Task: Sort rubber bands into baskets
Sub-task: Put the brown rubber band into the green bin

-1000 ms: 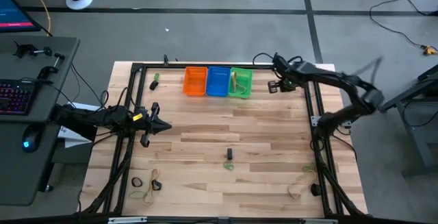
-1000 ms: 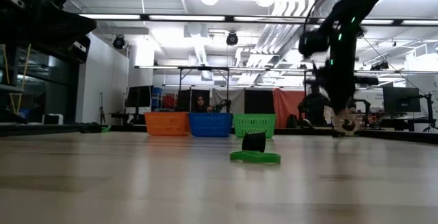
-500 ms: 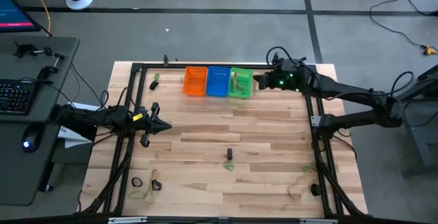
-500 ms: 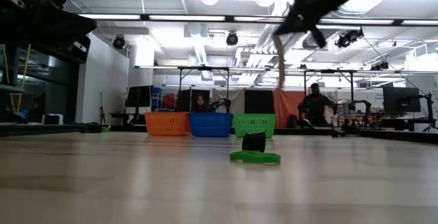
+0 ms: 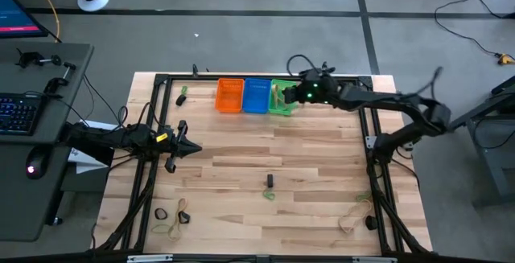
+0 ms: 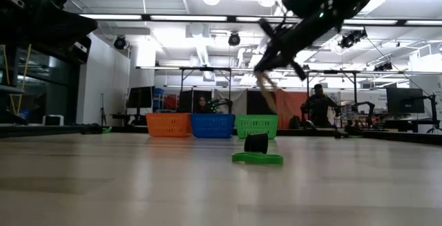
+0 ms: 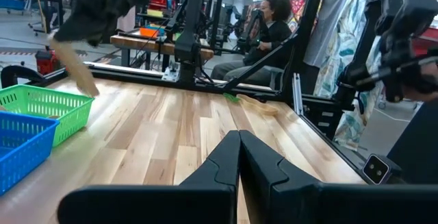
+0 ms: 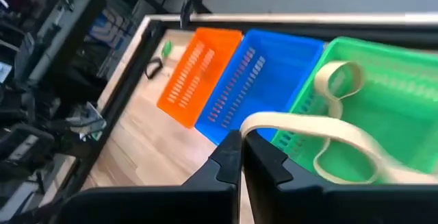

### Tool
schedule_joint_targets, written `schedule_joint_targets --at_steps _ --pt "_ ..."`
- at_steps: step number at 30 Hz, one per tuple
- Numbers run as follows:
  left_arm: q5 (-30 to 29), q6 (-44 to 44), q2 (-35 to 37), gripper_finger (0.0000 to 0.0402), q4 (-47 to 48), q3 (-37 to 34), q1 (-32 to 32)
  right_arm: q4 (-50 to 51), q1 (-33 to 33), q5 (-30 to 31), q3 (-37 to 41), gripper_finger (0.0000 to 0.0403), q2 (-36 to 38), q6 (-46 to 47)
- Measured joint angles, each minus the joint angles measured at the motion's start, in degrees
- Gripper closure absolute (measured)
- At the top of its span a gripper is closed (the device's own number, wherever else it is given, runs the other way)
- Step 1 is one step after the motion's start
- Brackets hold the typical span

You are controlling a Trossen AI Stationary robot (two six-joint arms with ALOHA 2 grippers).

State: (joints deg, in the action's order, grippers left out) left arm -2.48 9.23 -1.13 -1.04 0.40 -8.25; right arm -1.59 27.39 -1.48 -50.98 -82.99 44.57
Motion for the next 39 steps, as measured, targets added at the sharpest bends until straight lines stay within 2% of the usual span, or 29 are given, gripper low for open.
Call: schedule_joint_targets --at_steps 4,9,15,18,26,30,39 --pt "0.0 0.0 0.0 0.0401 0.0 0.0 0.0 -3.9 0.3 -1.7 0.0 0.0403 -4.5 0.5" --pt "0.0 0.0 0.0 0.0401 0.0 0.0 0.0 -7.4 1.2 -1.9 0.1 0.0403 -6.0 2.0" --pt "0.0 0.0 0.0 0.0401 0.0 0.0 0.0 -20.9 2.1 -4.1 0.0 0.0403 -4.8 5.5" --pt "0.0 0.0 0.0 0.0401 0.0 0.0 0.0 -17.9 2.0 -4.1 -1.3 0.0403 -4.6 6.0" --pt "0.0 0.0 0.0 0.0401 0.0 0.0 0.0 -1.7 1.9 -2.9 -1.7 0.0403 -5.0 2.9" --pt "0.0 0.0 0.0 0.0401 0.0 0.0 0.0 3.7 1.8 -0.4 -1.7 0.0403 -5.0 1.6" --pt "0.0 0.0 0.0 0.0401 0.0 0.0 0.0 4.3 2.6 1.8 -1.7 0.0403 -5.0 1.5"
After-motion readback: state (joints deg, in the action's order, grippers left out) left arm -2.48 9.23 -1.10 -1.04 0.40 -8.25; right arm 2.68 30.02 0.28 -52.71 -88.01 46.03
